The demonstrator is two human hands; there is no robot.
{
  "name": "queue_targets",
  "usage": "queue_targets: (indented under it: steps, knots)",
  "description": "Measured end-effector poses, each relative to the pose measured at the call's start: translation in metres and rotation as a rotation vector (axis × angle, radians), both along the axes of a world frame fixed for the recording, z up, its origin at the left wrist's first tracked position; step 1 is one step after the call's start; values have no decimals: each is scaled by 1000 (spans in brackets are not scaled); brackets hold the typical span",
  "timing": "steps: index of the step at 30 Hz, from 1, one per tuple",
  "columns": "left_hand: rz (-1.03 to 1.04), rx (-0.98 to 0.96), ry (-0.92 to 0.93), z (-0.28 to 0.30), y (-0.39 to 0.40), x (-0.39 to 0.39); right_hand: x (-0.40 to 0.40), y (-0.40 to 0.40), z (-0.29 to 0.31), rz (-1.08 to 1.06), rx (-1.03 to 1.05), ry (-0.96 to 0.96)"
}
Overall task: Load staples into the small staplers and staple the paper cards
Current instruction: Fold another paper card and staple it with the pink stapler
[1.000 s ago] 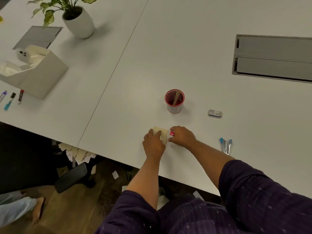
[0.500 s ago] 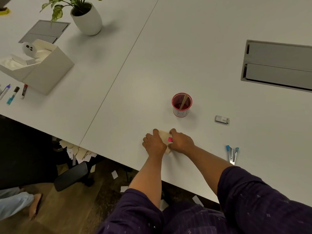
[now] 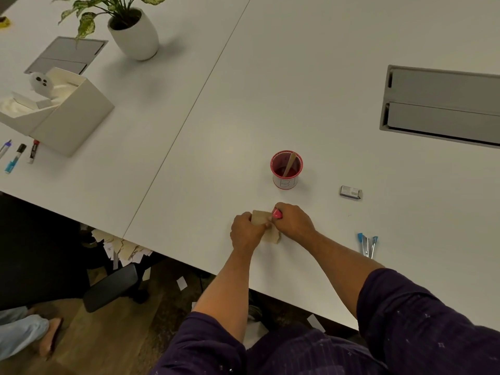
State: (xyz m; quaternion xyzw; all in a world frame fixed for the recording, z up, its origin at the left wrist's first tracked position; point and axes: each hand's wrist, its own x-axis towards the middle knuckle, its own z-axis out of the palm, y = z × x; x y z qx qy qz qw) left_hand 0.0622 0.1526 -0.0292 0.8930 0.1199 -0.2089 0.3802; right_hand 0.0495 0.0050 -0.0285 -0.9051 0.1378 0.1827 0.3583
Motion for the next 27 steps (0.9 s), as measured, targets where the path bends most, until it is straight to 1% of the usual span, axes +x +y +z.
queue_targets:
  steps: [2, 5, 7, 9, 12, 14, 19, 22, 27]
  knots:
    - [-11, -193, 16, 5, -4, -1, 1, -11, 5, -75, 31, -44]
    - [-44, -450, 163, 12, -13, -3, -1, -30, 11, -199, 91, -130]
    - [-54, -580, 261, 15, -22, -7, -6, -44, 15, -264, 119, -171]
    - [-47, -660, 316, 17, -32, -12, -14, -58, 18, -303, 151, -220]
    - [-21, -749, 387, 24, -50, -19, -28, -73, 26, -317, 223, -310]
    - [17, -795, 443, 29, -62, -22, -39, -82, 31, -298, 233, -354]
    - [140, -912, 534, 46, -86, -26, -64, -103, 41, -156, 135, -422]
    - [150, -921, 533, 55, -97, -29, -77, -113, 44, -84, 73, -410]
    - [124, -899, 557, 61, -110, -33, -89, -124, 48, -71, 10, -406]
